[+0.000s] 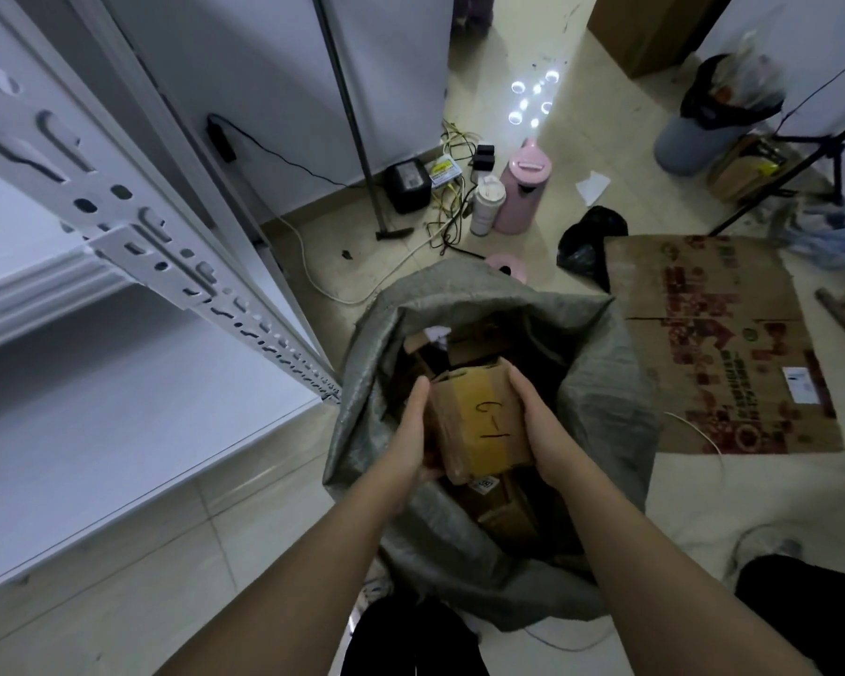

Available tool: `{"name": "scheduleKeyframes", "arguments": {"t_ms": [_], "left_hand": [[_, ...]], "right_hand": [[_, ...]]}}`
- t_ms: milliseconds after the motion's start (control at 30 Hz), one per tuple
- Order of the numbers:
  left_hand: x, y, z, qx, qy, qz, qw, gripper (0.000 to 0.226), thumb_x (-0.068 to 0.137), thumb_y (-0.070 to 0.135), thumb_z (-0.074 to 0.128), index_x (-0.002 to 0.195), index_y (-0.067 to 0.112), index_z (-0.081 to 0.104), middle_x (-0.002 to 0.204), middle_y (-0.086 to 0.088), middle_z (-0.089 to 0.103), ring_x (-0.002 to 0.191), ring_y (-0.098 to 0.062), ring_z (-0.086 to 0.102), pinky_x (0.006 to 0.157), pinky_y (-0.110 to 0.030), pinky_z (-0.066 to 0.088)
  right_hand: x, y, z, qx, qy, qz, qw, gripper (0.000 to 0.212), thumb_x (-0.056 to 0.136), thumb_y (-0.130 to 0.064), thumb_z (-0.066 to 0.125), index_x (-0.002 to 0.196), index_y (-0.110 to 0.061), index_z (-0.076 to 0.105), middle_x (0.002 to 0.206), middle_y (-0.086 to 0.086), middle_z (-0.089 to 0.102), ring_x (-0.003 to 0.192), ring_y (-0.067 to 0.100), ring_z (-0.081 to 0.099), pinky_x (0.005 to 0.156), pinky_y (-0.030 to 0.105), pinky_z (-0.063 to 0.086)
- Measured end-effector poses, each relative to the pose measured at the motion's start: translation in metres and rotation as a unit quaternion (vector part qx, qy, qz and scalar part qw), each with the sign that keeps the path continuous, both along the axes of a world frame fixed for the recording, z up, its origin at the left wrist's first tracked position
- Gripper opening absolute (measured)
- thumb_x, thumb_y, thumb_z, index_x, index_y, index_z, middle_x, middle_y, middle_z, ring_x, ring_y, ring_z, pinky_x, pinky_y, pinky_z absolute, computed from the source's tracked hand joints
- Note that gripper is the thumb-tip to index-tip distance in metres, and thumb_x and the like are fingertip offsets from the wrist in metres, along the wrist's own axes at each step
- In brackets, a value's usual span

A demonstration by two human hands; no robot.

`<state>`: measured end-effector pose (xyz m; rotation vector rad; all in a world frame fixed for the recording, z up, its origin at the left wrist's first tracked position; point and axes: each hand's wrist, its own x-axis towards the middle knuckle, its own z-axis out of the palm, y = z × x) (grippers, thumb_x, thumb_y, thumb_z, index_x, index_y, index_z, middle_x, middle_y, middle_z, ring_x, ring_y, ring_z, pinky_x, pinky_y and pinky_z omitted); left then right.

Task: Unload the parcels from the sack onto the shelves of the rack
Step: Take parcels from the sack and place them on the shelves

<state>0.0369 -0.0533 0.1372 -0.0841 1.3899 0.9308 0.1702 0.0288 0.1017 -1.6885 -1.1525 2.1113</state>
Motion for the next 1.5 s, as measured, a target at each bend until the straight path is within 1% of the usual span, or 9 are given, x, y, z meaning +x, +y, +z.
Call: {"name": "scheduleKeyframes", "arguments": {"t_ms": [200,367,500,600,733,1067,1167,1367,1500], "left_hand": [[-0.023,0.0,-0.017,-0.114,-0.094,-0.017,0.989,0.074,0.077,0.078,0.045,0.105,0.012,0.062,0.099,-0.014,0.067,0.096,-0.032,0.06,0.086,-0.044,0.05],[-0.021,-0.004,-0.025,-0.151,-0.133,-0.062,0.978,0.076,0.069,0.078,0.057,0.105,0.012,0.064,0.099,-0.018,0.069,0.098,-0.035,0.062,0.084,-0.045,0.051],[-0.014,-0.005,-0.029,-0.175,-0.116,-0.058,0.976,0.071,0.071,0.072,0.061,0.106,0.011,0.062,0.099,-0.018,0.067,0.094,-0.033,0.061,0.074,-0.041,0.052],[-0.009,-0.003,-0.033,-0.177,-0.092,-0.033,0.979,0.064,0.076,0.07,0.056,0.102,0.012,0.063,0.096,-0.016,0.066,0.093,-0.031,0.06,0.077,-0.04,0.051],[-0.007,-0.004,-0.023,-0.17,-0.041,-0.042,0.984,0.063,0.075,0.073,0.053,0.1,0.016,0.064,0.094,-0.014,0.068,0.093,-0.03,0.06,0.088,-0.04,0.049],[-0.022,-0.049,0.076,-0.159,-0.006,-0.051,0.986,0.101,0.049,0.093,0.049,0.111,0.016,0.069,0.104,-0.016,0.071,0.102,-0.035,0.063,0.084,-0.047,0.049],[-0.031,-0.071,0.105,-0.137,0.014,0.004,0.991,0.083,0.068,0.084,0.048,0.106,0.014,0.068,0.099,-0.017,0.07,0.096,-0.034,0.062,0.086,-0.046,0.049],[-0.062,-0.136,0.129,-0.094,0.043,0.119,0.988,0.065,0.084,0.071,0.042,0.111,0.014,0.059,0.099,-0.018,0.066,0.089,-0.033,0.062,0.063,-0.037,0.05],[-0.089,-0.197,0.134,-0.043,0.052,0.213,0.975,0.082,0.07,0.078,0.05,0.129,0.021,0.047,0.114,-0.02,0.062,0.097,-0.04,0.064,0.079,-0.056,0.055]], "right_hand": [[-0.024,0.023,0.013,0.13,-0.085,0.262,0.953,0.037,0.102,-0.027,0.036,0.13,-0.045,0.051,0.144,-0.007,0.044,0.121,0.013,0.044,0.097,0.028,0.035],[-0.039,0.025,0.02,0.191,-0.141,0.404,0.883,0.036,0.098,-0.024,0.042,0.127,-0.039,0.06,0.139,-0.007,0.052,0.123,0.016,0.047,0.102,0.035,0.038],[-0.032,0.015,0.002,0.192,-0.139,0.288,0.928,0.032,0.095,-0.021,0.043,0.105,-0.036,0.07,0.118,-0.008,0.064,0.109,0.013,0.055,0.094,0.035,0.047],[-0.022,0.002,-0.009,0.22,-0.192,0.07,0.954,0.03,0.096,-0.023,0.046,0.122,-0.03,0.059,0.124,-0.005,0.06,0.115,0.016,0.053,0.097,0.036,0.045],[-0.008,-0.018,-0.009,-0.123,-0.119,-0.129,0.977,0.059,0.079,-0.064,0.054,0.129,-0.032,0.052,0.12,0.013,0.062,0.108,0.033,0.059,0.095,0.05,0.047],[-0.017,-0.043,0.099,-0.196,-0.069,0.022,0.978,0.06,0.077,-0.064,0.056,0.113,-0.016,0.065,0.095,0.014,0.069,0.09,0.031,0.062,0.069,0.033,0.05],[-0.036,-0.058,0.13,-0.181,-0.076,0.059,0.979,0.053,0.077,-0.059,0.058,0.104,-0.014,0.066,0.092,0.015,0.068,0.085,0.031,0.062,0.067,0.033,0.05],[-0.087,-0.114,0.171,-0.147,-0.081,0.096,0.981,0.069,0.057,-0.06,0.071,0.11,-0.016,0.066,0.103,0.016,0.07,0.095,0.034,0.066,0.084,0.049,0.054],[-0.116,-0.17,0.198,-0.094,-0.077,0.143,0.982,0.061,0.07,-0.063,0.065,0.108,-0.014,0.067,0.103,0.016,0.071,0.096,0.033,0.066,0.088,0.045,0.054]]}}
